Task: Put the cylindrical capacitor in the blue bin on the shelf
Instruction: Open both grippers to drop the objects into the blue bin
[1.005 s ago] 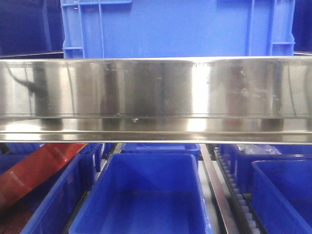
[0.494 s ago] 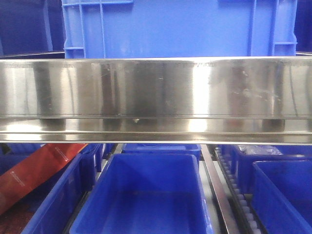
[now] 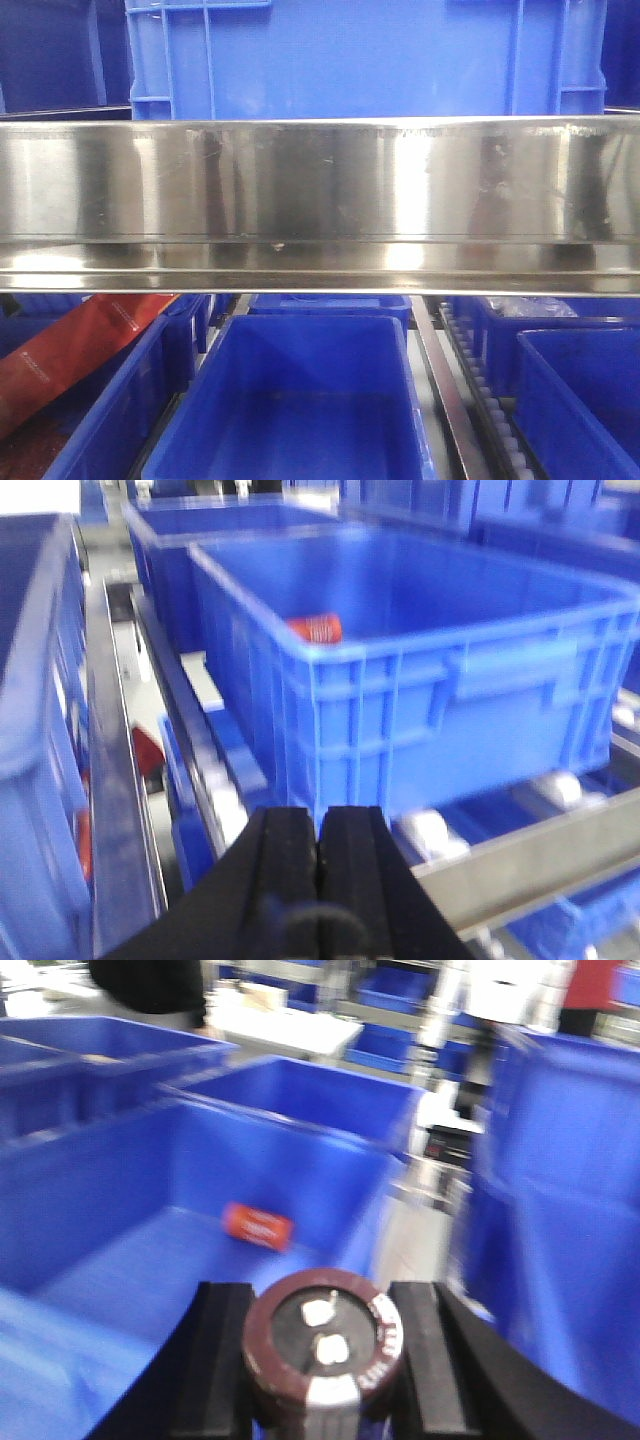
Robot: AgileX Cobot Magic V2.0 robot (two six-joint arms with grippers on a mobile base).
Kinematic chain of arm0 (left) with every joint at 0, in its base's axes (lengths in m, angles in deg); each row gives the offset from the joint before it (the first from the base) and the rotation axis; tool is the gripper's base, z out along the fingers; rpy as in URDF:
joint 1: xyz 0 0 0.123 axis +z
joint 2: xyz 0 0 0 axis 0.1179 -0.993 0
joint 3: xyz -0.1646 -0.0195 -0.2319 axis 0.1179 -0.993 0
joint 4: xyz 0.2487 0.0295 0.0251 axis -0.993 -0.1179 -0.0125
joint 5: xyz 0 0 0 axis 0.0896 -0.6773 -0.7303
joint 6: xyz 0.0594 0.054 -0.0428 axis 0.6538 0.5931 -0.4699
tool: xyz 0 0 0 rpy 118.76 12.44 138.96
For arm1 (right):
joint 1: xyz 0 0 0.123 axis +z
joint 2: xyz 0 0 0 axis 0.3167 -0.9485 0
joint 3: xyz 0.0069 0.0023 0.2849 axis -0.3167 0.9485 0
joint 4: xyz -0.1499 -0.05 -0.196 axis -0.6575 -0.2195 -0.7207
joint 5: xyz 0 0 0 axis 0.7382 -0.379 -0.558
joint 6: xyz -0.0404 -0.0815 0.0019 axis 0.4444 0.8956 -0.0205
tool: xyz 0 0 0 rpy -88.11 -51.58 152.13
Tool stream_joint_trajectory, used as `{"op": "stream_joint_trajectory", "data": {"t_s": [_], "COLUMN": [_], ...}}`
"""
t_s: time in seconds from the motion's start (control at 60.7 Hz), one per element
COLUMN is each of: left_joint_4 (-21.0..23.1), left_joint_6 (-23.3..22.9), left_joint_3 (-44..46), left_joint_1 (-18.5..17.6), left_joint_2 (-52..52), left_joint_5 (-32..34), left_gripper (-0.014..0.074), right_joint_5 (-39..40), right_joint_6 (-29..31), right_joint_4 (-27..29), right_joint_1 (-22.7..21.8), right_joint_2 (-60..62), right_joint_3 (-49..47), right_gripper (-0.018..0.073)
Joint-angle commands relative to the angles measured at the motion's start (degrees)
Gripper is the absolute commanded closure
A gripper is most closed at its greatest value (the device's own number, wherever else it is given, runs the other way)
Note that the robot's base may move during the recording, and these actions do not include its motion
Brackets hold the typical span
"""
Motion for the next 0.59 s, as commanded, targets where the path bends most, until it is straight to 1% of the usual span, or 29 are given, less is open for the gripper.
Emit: {"op": "stream_joint_trajectory", "data": {"t_s": [0.0,0.082,0.148,0.231,0.297,0.313,0.478,0.577], "left_joint_4": [1.23,1.91,2.43,2.84,3.43,4.0,6.25,6.67], "left_joint_6": [-0.54,-0.54,-0.54,-0.54,-0.54,-0.54,-0.54,-0.54], "left_joint_3": [-0.13,-0.13,-0.13,-0.13,-0.13,-0.13,-0.13,-0.13], "left_joint_1": [0.32,0.32,0.32,0.32,0.32,0.32,0.32,0.32], "left_joint_2": [0.29,0.29,0.29,0.29,0.29,0.29,0.29,0.29], "left_joint_5": [-0.13,-0.13,-0.13,-0.13,-0.13,-0.13,-0.13,-0.13], "left_gripper": [0.0707,0.0707,0.0707,0.0707,0.0707,0.0707,0.0707,0.0707], "right_joint_5": [-1.9,-5.26,-7.77,-10.05,-10.8,-10.88,-11.04,-11.04], "right_joint_6": [1.05,1.05,1.05,1.05,1.05,1.05,-1.5,-1.94], "right_joint_4": [0.0,0.0,0.0,0.24,0.84,0.84,0.84,0.84], "right_joint_1": [3.14,5.77,7.03,7.39,7.39,7.39,7.39,7.39], "right_joint_2": [-7.29,-14.1,-19.57,-25.6,-29.66,-32.56,-41.26,-44.34], "right_joint_3": [-8.04,-14.93,-19.41,-24.53,-26.87,-28.06,-29.85,-29.85], "right_gripper": [0.0721,0.0721,0.0721,0.0721,0.0721,0.0721,0.0721,0.072]}}
